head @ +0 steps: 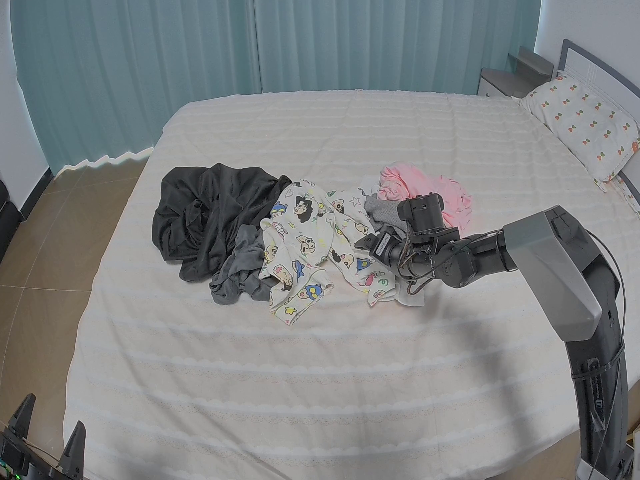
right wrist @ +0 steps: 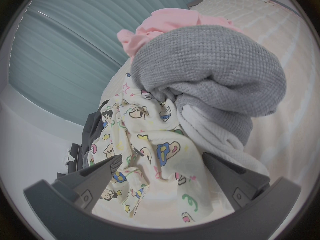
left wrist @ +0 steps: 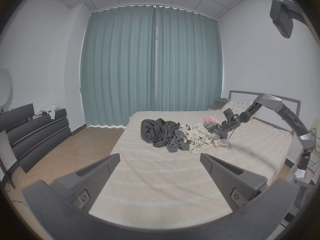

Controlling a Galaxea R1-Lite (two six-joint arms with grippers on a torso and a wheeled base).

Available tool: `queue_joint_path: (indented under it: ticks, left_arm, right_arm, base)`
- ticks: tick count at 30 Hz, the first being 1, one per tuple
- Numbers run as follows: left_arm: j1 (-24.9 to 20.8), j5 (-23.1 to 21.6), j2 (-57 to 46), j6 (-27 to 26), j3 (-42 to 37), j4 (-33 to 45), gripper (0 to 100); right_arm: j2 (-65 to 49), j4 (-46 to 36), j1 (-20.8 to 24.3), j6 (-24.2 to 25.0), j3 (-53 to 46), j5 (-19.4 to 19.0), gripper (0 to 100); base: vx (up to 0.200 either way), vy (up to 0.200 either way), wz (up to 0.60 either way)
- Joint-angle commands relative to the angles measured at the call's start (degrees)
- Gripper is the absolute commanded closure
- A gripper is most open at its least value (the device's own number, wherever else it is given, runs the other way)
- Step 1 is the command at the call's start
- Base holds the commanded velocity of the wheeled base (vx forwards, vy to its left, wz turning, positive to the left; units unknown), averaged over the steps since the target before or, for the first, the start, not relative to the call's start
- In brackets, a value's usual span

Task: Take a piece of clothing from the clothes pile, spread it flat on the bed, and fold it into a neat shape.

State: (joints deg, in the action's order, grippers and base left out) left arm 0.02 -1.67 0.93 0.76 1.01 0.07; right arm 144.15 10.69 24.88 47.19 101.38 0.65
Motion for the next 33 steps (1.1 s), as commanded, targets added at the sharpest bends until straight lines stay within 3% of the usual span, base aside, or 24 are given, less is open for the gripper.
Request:
queue_joint_path:
  ticks: [1, 7, 8, 18, 25, 30, 31, 32, 33]
  left_arm:
    - [0.1, 0.0, -0.8, 0.0, -1.0, 0.0, 0]
    - [0.0, 0.0, -0.8, 0.0, -1.0, 0.0, 0]
    - [0.0, 0.0, -0.8, 0.0, -1.0, 0.0, 0]
    - [0.0, 0.0, -0.8, -0.1, -1.0, -0.1, 0]
    - [0.1, 0.0, -0.8, 0.0, -1.0, -0.1, 0]
    - [0.0, 0.0, -0.8, -0.1, -1.0, -0.1, 0]
    - [0.1, 0.0, -0.8, -0.1, -1.0, -0.1, 0]
    - [0.1, 0.0, -0.8, -0.1, -1.0, -0.1, 0]
    - [0.1, 0.0, -0.8, -0.1, -1.0, -0.1, 0]
  right_arm:
    - [3.0, -2.8, 0.9, 0.0, 5.1, 0.2, 0]
    - [5.2, -7.4, 2.0, -1.3, 10.2, 1.3, 0]
    - [5.2, -7.4, 2.0, -1.3, 10.2, 1.3, 100]
    - [3.2, -13.2, 1.7, -2.7, 9.4, 1.2, 100]
    - [-3.8, -12.4, 1.9, -2.3, 1.3, -0.2, 100]
    - [-12.3, -9.8, 2.1, -2.4, -10.1, -5.5, 100]
    - [-16.1, -7.4, 2.2, -2.5, -15.7, -8.4, 100]
    - [-16.4, -7.2, 2.2, -2.5, -16.1, -8.6, 100]
    - [-20.6, -2.7, 2.6, -3.1, -22.4, -12.9, 100]
  base:
    - [0.000, 0.000, 0.00]
    - [0.000, 0.000, 0.00]
    - [0.000, 0.000, 0.00]
    - [0.000, 0.000, 0.00]
    - [0.000, 0.000, 0.00]
    - [0.000, 0.000, 0.00]
    - [0.000, 0.000, 0.00]
    - [0.000, 0.000, 0.00]
    - [0.000, 0.000, 0.00]
